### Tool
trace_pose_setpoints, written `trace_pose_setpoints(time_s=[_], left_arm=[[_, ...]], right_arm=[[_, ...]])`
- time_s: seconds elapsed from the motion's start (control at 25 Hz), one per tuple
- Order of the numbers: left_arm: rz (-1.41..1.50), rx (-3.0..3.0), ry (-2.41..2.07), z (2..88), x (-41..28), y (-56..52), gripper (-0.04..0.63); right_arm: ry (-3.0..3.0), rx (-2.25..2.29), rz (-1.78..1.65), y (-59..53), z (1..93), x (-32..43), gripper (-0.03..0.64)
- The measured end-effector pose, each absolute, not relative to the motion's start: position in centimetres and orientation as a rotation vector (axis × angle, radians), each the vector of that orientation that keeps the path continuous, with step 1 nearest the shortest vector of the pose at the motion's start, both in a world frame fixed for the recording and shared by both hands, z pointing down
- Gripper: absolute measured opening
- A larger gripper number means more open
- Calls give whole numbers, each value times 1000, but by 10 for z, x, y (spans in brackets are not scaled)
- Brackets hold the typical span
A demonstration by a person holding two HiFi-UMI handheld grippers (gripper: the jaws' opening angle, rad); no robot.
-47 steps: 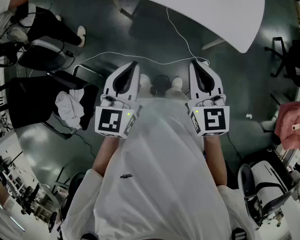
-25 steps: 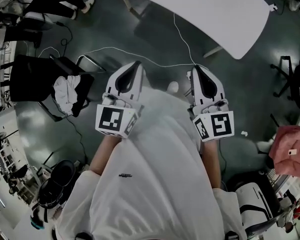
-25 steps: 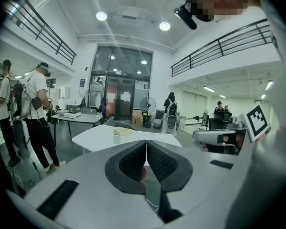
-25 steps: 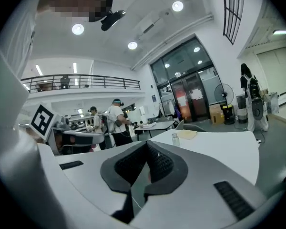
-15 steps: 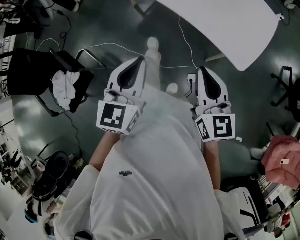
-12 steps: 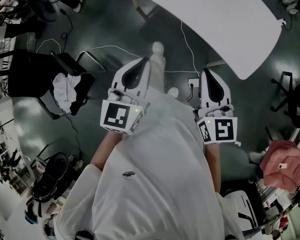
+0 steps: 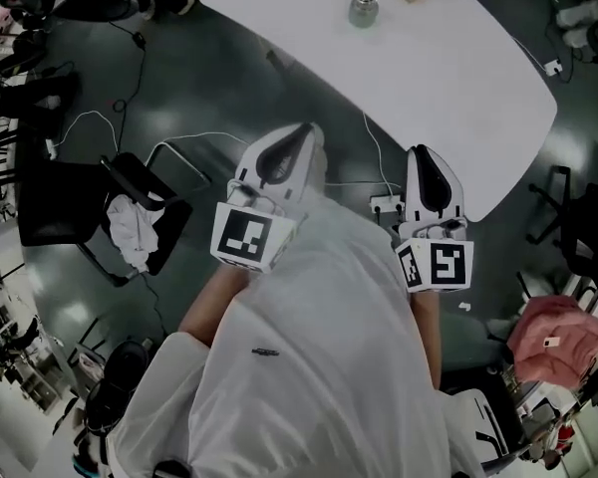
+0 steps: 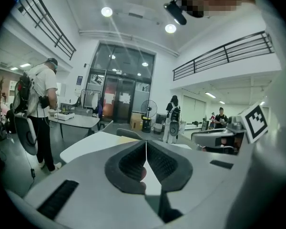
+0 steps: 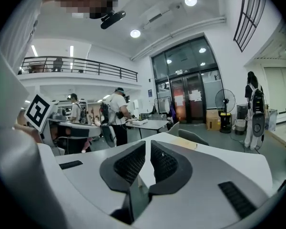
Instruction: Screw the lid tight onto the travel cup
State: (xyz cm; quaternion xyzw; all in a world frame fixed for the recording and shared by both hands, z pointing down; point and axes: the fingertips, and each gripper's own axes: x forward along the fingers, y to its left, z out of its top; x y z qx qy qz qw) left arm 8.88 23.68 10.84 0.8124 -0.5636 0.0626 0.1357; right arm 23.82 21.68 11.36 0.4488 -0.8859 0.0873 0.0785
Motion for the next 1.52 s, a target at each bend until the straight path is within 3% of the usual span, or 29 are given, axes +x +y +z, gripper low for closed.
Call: trace_pose_setpoints(time_s=[0.52,1.52], left_arm=[[148,2457,-1461,123,26,92,6],[239,2319,-1453,212,31,-11,12]], right_arm=[[-2538,1357,140,78,104,159,3],[-2458,953,84,-62,166,133,3]])
